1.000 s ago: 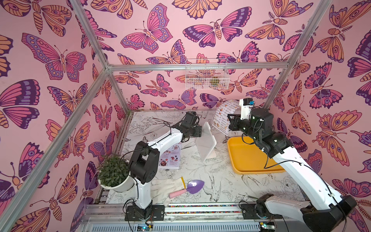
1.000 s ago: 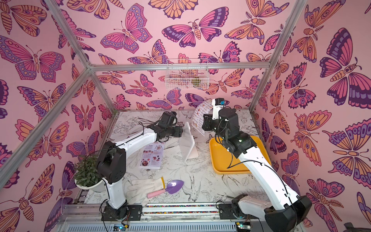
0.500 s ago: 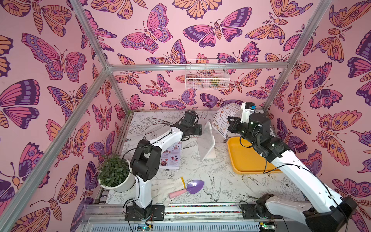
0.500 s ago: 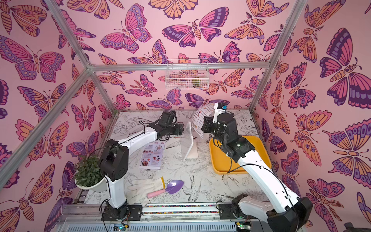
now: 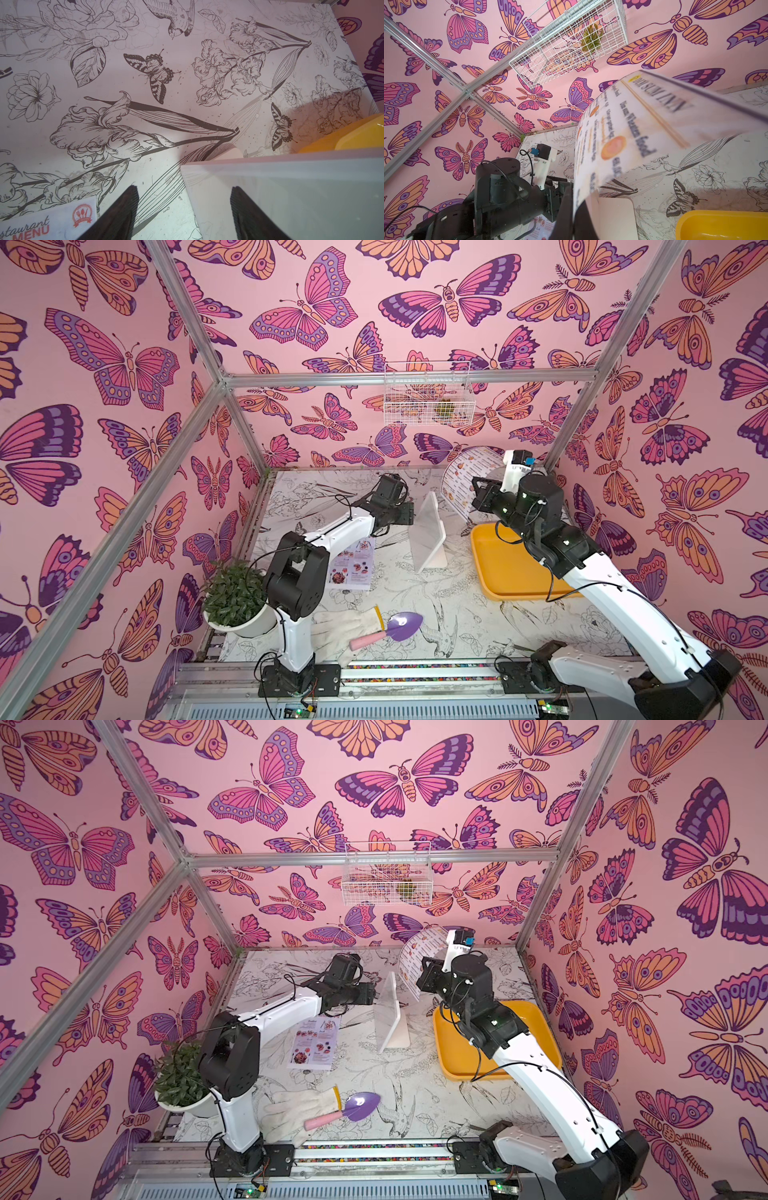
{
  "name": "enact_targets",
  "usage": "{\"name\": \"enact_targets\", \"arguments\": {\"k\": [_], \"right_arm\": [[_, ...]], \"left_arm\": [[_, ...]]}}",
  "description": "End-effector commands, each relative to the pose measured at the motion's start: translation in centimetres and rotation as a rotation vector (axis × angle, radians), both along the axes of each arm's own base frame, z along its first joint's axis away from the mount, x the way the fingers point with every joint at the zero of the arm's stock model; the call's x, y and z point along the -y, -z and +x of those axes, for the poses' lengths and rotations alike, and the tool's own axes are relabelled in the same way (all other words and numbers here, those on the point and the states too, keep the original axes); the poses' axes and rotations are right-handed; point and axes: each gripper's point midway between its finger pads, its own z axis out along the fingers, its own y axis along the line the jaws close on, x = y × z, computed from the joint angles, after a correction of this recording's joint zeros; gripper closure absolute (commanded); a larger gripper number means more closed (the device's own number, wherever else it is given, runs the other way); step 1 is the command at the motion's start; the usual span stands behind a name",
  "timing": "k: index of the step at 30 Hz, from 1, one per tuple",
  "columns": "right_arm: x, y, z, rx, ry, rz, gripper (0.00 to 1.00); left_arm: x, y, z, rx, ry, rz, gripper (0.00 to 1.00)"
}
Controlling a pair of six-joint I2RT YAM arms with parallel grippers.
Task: Replace the menus in the menu holders
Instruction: Insert the menu into the menu holder.
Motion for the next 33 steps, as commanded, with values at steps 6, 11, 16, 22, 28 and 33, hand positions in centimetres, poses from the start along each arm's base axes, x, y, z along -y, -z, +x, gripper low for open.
{"name": "enact_targets", "arguments": {"k": [6, 11, 16, 22, 28, 33], "right_arm": [[-0.7, 0.7, 0.3, -0.015, -0.008, 0.023, 1.0], [-0.7, 0.7, 0.3, -0.017, -0.011, 0.026, 1.0], [-0.7, 1.2, 0.3, -0.027, -0.012, 0.023, 1.0], [-0.8, 1.6, 0.4, -0.036, -0.013, 0.018, 1.0], [-1.0, 1.9, 0.4, -0.044, -0.02, 0.028, 1.0], [-0.8, 0.8, 0.1, -0.018, -0.021, 0.038, 1.0]], "left_arm": [[-0.7, -1.2, -0.4, 0.026, -0.013, 0.005, 0.27], [-0.7, -0.8, -0.8, 0.021, -0.013, 0.014, 0.28], [-0.7, -1.1, -0.8, 0.028, -0.014, 0.016, 0.28], [-0.8, -1.3, -0.7, 0.034, -0.016, 0.018, 0.28], [-0.9, -1.3, -0.9, 0.035, -0.018, 0.024, 0.28], [-0.9, -1.3, -0.8, 0.037, -0.019, 0.024, 0.28]]}}
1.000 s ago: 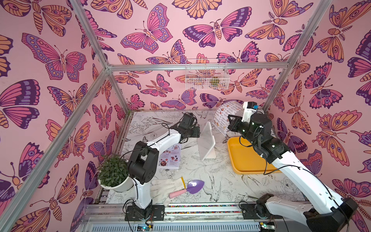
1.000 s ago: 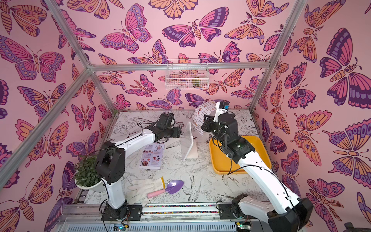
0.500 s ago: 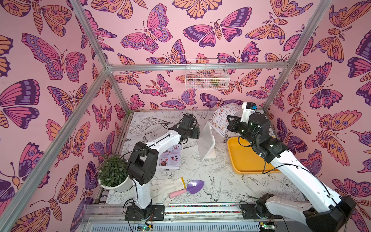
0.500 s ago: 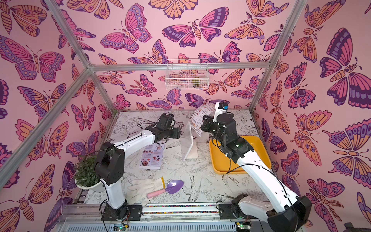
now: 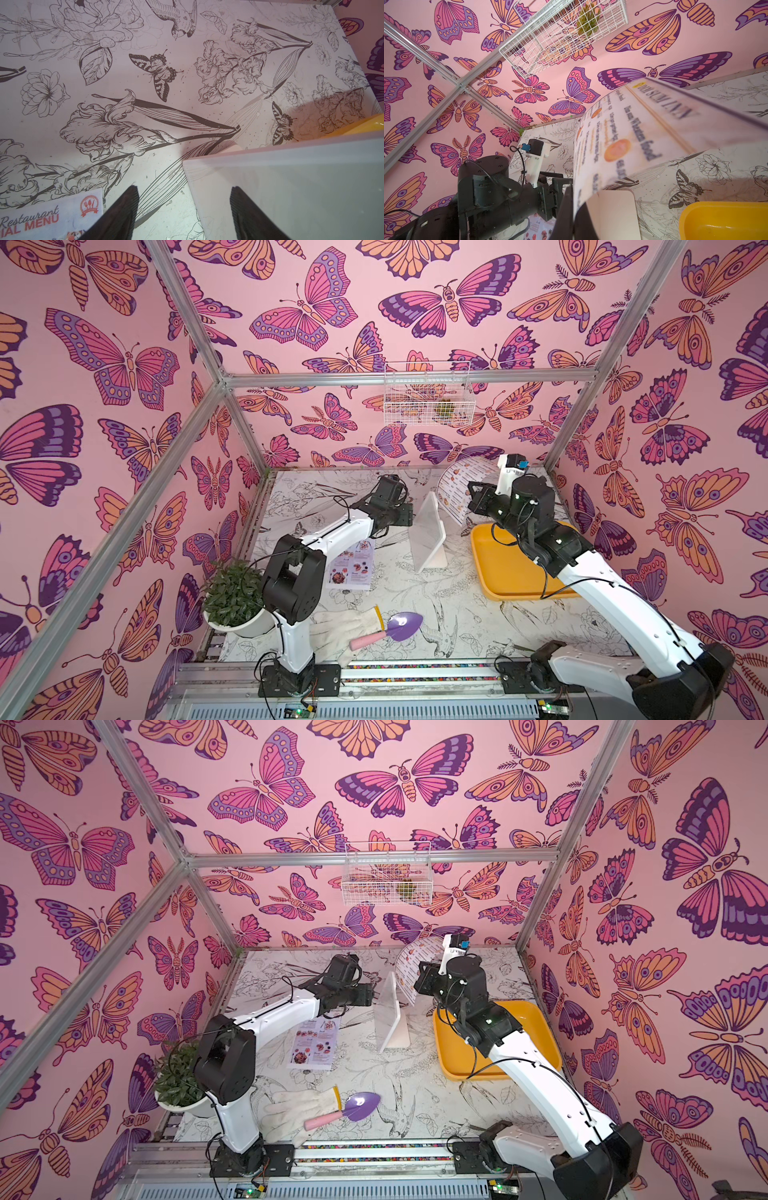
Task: Replace the menus in the menu holders
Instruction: Insert the menu into the menu holder.
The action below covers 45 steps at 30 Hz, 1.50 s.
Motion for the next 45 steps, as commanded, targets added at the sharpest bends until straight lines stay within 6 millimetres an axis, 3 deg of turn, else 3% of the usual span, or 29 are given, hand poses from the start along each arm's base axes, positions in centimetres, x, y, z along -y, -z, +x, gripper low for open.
{"name": "enact_targets", "arguments": {"k": [1, 9, 45], "right_arm": [[-0.2, -1.3, -0.4, 0.031, -0.008, 0.031, 1.0], [-0.1, -2.3, -0.8, 0.051, -0.015, 0.031, 1.0], [-0.1, 0.2, -0.1, -0.003, 0.004, 0.003, 1.0]], "left_arm": [[-0.4, -1.0, -0.2, 0.026, -0.008, 0.008, 0.28], [0.1, -1.0, -0.3, 0.03, 0.001, 0.01, 0.28], [0.5, -1.7, -0.7, 0.049, 0.014, 0.019, 0.28]]}}
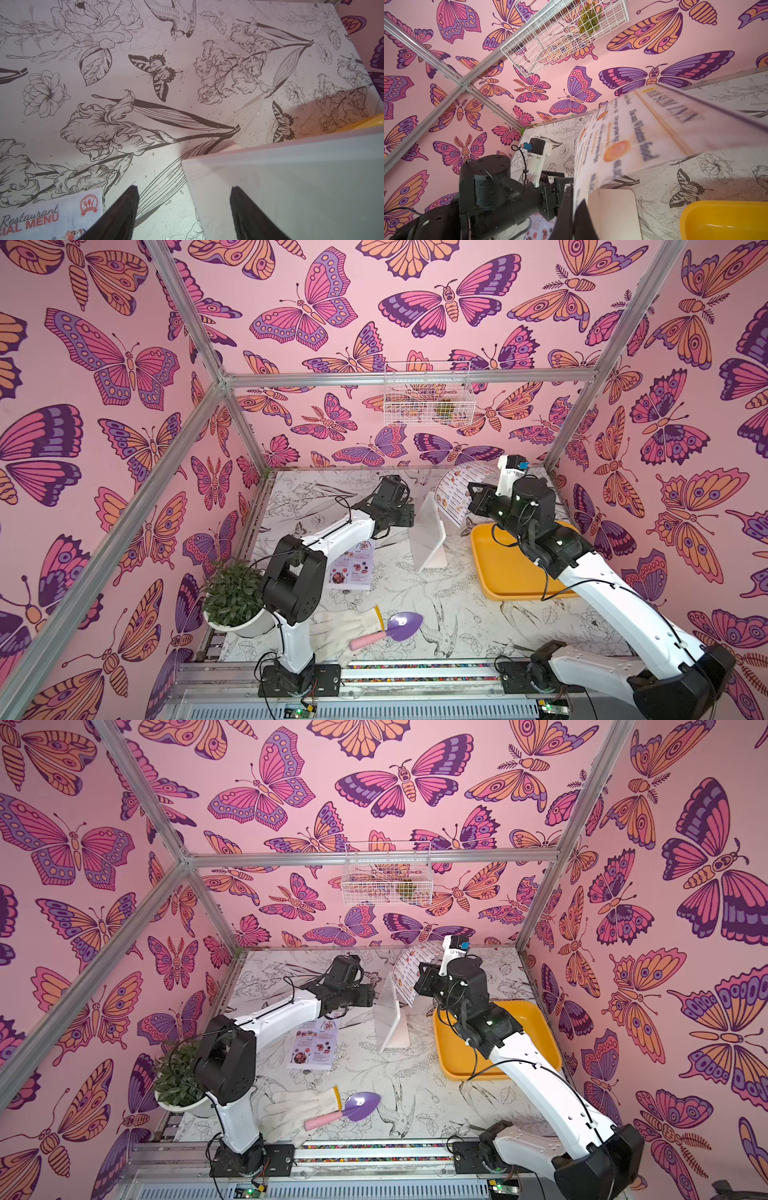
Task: Replace the menus in the menu holders
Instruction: Insert the menu into the menu holder.
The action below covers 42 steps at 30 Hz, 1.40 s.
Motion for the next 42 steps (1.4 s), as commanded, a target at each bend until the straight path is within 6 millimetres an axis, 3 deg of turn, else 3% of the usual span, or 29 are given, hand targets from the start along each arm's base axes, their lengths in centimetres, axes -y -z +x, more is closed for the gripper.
{"name": "enact_targets", "arguments": {"k": [1, 9, 15, 26, 42], "right_arm": [[-0.1, 0.1, 0.2, 0.0, 0.012, 0.001, 1.0], [-0.5, 1.2, 0.7, -0.031, 0.012, -0.015, 1.0], [-1.0, 0.9, 1.2, -0.029, 0.016, -0.017, 1.0], [-2.5, 1.5, 1.7, -0.052, 0.022, -0.059, 1.0], [-2.9, 2.9, 1.2, -0.041, 0.039, -0.113, 1.0]], "left_arm": [[0.1, -1.7, -0.5, 0.039, 0.014, 0.005, 0.28], [1.3, -1.4, -3.1, 0.033, 0.059, 0.022, 0.28], [1.2, -1.3, -5.0, 0.025, 0.082, 0.036, 0.28], [2.8, -0.6, -9.0, -0.017, 0.148, 0.021, 0.29], [3.5, -0.6, -10.6, -0.066, 0.135, -0.045, 0.29]]}}
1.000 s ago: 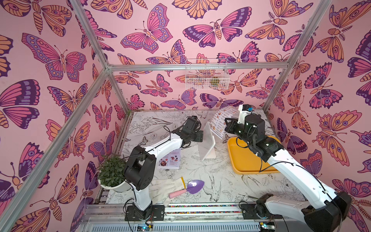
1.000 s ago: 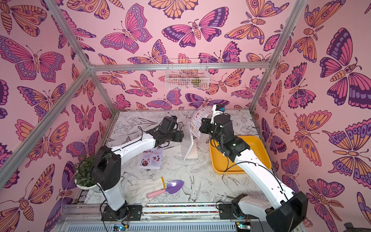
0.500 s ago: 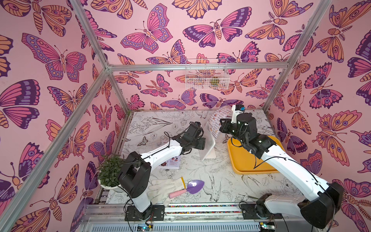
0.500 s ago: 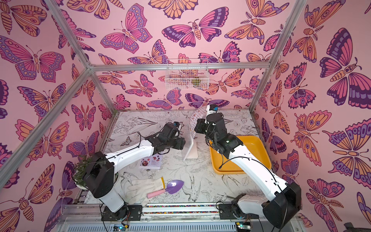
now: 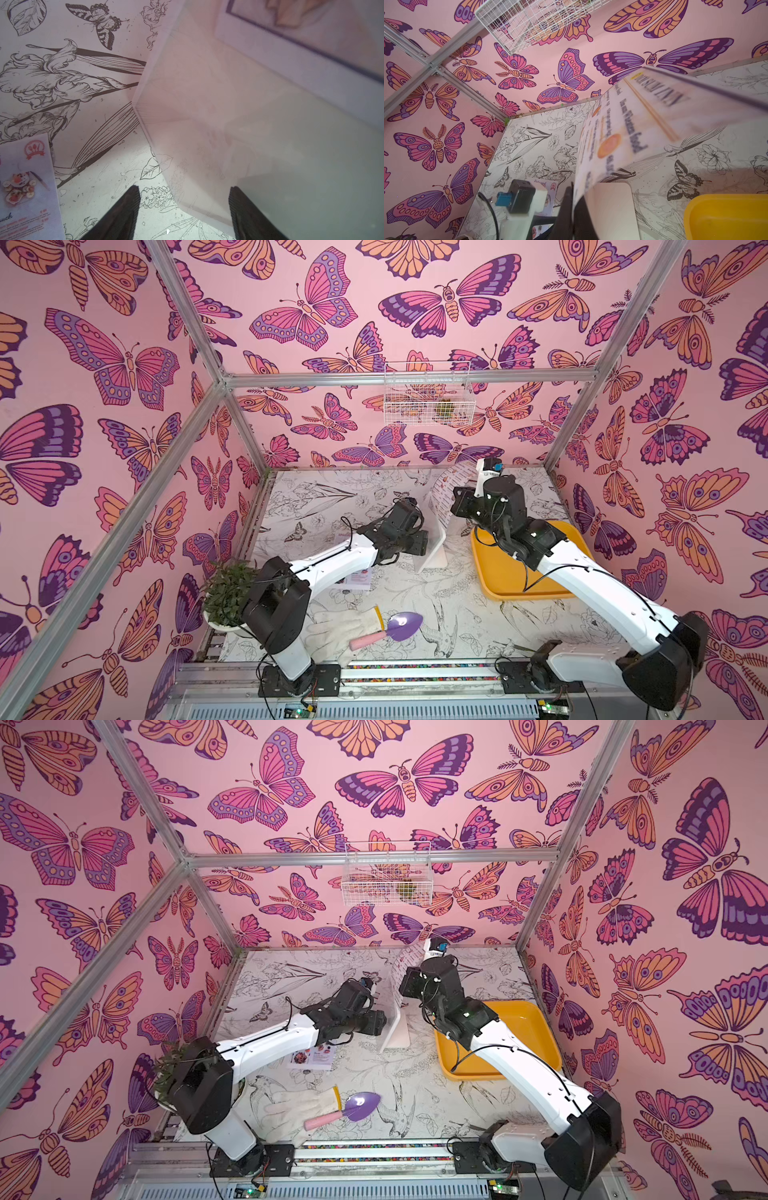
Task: Replace the menus in the menu holders
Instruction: Insert the menu into the menu holder.
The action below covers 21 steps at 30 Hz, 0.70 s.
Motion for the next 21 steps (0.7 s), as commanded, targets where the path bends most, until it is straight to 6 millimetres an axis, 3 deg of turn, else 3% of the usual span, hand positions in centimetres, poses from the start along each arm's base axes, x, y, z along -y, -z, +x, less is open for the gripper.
{"name": "enact_targets", "arguments": {"k": [1, 21], "right_arm": [[0.2, -0.1, 0.0, 0.022, 0.018, -0.024, 1.0], [-0.7, 0.8, -0.7, 0.042, 0.039, -0.067, 1.0]], "left_arm": [[-0.2, -0.3, -0.8, -0.019, -0.002, -0.014, 0.29], [0.7, -0.6, -1.3, -0.038, 0.001, -0.049, 0.3]]}}
